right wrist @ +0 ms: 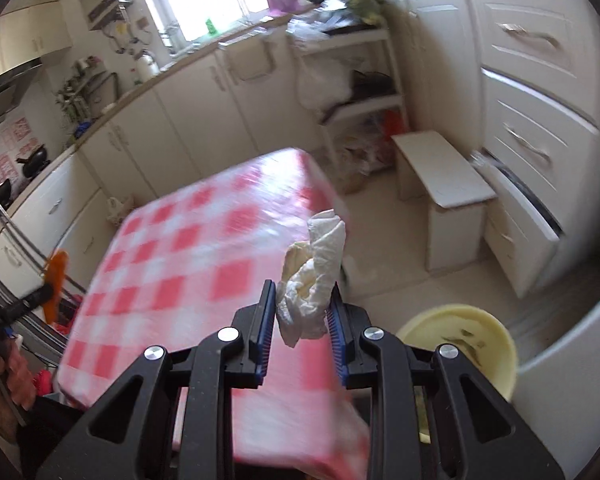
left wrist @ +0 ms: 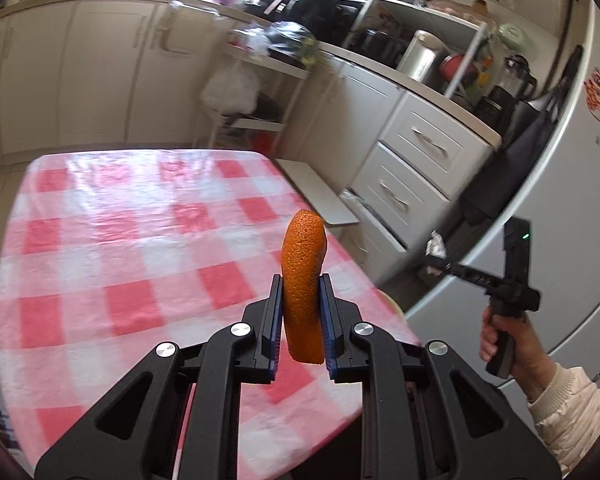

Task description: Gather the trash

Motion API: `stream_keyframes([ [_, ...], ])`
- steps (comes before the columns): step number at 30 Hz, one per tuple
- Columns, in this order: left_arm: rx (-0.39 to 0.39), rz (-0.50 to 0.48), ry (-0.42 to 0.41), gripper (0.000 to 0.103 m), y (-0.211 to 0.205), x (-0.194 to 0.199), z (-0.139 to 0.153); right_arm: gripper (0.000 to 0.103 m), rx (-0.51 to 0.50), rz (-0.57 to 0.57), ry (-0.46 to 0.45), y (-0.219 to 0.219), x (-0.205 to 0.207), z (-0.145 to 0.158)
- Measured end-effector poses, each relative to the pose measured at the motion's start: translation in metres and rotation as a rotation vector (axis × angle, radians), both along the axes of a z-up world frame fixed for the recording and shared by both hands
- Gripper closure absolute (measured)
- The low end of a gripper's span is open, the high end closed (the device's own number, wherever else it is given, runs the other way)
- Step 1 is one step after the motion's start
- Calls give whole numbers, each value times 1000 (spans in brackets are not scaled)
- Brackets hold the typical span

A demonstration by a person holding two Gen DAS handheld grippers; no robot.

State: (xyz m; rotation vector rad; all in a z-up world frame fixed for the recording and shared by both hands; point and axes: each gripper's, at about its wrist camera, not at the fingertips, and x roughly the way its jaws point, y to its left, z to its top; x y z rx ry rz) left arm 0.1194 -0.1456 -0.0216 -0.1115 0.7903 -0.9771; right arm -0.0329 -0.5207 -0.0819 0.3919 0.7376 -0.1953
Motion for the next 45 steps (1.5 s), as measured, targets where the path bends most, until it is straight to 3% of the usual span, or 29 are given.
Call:
stream_keyframes([
  [7,64,-187,15,87,-116,-17,-9,76,63,-99,85,-45,-20,-63],
  [15,181,-421,41,87,-275,-34,-43,74,105,-151,161,-75,-14,-125],
  [17,221,-448,56,87,-307,-35,-58,70,114,-178,182,-83,-14,-140],
  [19,262,-471,88,87,-342,-35,-76,56,135,-203,191,-90,-18,-149],
  [22,342,-482,139,85,-387,-37,-103,53,166,-246,193,-98,-30,-157],
  [24,377,-479,175,78,-402,-37,-117,51,181,-277,188,-100,-41,-157],
  [25,382,-472,188,74,-404,-37,-119,49,187,-286,183,-101,-47,-156],
  [27,358,-458,191,57,-401,-39,-114,45,200,-297,168,-99,-56,-151],
  [29,336,-438,150,45,-386,-41,-102,41,200,-298,154,-93,-63,-142],
  [33,297,-301,62,19,-329,-39,-65,32,193,-284,94,-77,-69,-111],
  [35,281,-210,26,13,-296,-36,-48,27,175,-267,53,-62,-69,-85],
  [40,288,18,-48,7,-198,-31,-17,18,123,-195,-23,-15,-60,-24],
  [45,380,195,-135,7,-105,-35,4,11,52,-68,-123,57,-43,34],
])
